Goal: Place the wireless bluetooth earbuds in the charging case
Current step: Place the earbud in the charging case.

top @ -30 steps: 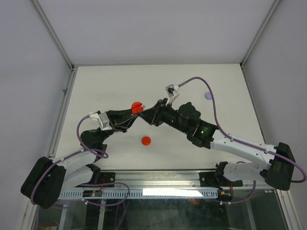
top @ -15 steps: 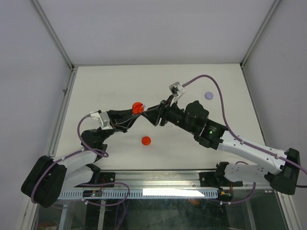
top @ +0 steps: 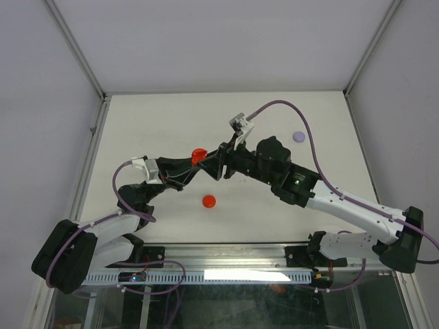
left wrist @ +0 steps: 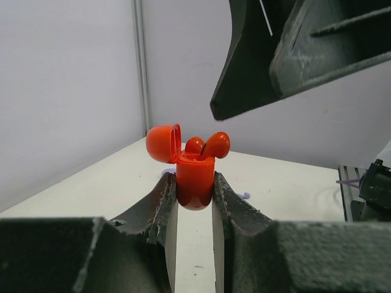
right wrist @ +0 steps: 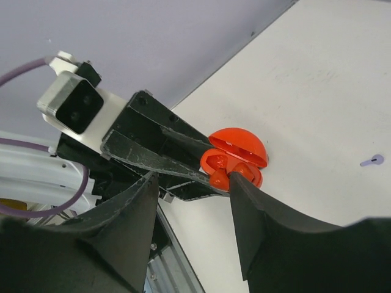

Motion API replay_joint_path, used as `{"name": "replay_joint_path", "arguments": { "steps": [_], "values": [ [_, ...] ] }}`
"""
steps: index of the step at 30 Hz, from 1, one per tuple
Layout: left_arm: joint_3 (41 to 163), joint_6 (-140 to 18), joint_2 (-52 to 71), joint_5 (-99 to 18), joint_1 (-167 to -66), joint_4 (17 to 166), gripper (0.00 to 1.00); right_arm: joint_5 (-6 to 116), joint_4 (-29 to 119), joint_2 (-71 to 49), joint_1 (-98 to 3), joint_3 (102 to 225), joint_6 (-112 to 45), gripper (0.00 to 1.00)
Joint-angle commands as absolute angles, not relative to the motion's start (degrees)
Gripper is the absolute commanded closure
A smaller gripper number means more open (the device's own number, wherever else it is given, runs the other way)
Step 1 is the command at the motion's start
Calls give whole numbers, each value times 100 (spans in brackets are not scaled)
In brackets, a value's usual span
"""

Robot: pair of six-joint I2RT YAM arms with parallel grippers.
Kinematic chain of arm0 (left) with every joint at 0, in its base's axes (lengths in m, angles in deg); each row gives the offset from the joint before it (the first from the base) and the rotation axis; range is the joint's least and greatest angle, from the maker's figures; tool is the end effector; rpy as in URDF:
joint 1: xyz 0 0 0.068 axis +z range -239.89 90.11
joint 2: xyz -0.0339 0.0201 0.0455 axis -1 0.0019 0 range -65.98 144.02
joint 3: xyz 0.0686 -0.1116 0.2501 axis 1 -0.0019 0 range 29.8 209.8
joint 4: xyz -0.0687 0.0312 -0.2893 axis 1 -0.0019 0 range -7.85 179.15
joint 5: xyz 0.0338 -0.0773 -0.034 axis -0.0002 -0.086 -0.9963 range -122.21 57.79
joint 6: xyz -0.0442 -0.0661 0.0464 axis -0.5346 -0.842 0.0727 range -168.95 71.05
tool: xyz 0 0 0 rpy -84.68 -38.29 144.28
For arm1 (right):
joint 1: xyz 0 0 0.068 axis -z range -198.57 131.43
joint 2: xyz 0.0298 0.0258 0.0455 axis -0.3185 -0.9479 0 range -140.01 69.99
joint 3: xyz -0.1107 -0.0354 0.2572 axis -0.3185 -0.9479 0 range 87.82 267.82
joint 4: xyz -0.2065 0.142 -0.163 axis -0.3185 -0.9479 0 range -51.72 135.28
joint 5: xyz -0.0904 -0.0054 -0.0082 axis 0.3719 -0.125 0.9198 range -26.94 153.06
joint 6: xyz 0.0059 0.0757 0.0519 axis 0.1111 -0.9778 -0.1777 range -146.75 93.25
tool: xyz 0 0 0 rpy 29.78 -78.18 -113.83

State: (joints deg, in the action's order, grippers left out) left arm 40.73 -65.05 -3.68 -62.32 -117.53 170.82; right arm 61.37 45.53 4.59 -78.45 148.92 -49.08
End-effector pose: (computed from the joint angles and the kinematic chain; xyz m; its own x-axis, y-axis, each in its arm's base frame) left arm 0.1961 -0.1495 0.2444 0.2117 -0.3816 -0.8998 0.8782 0.4783 0.0038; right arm 0.1738 0.3046 0.3897 -0.3669 0.1242 -0.9219 -0.8000 0.4637 0.3808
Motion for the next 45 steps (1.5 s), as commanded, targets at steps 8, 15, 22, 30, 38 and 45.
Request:
{"name": "replay_joint_path", "arguments": {
  "steps": [8,15,22,30,38,45],
  "values": [
    [4236,-6752,-337,-6398,-11692,17795,87,5847,4503,365,-7842,15163,-4801,48],
    [4236,-6772,-315,-6413,-11696,17801,87,5676,4484,311,-7842,15176,-4829,49],
    [4254,-6802,-271,-6472,-11696,17826,87,5491,4620,168,-7842,15252,-4916,49],
    [4280,-6852,-197,-6562,-11692,17835,87,5382,4793,24,-7842,15352,-5043,49],
    [4280,-6838,-197,-6563,-11695,17739,87,5626,4354,274,-7823,15475,-4469,47],
    [4420,-6908,-131,-7083,-11696,17628,87,5335,3608,515,-7413,15730,-3873,41]
  ]
}}
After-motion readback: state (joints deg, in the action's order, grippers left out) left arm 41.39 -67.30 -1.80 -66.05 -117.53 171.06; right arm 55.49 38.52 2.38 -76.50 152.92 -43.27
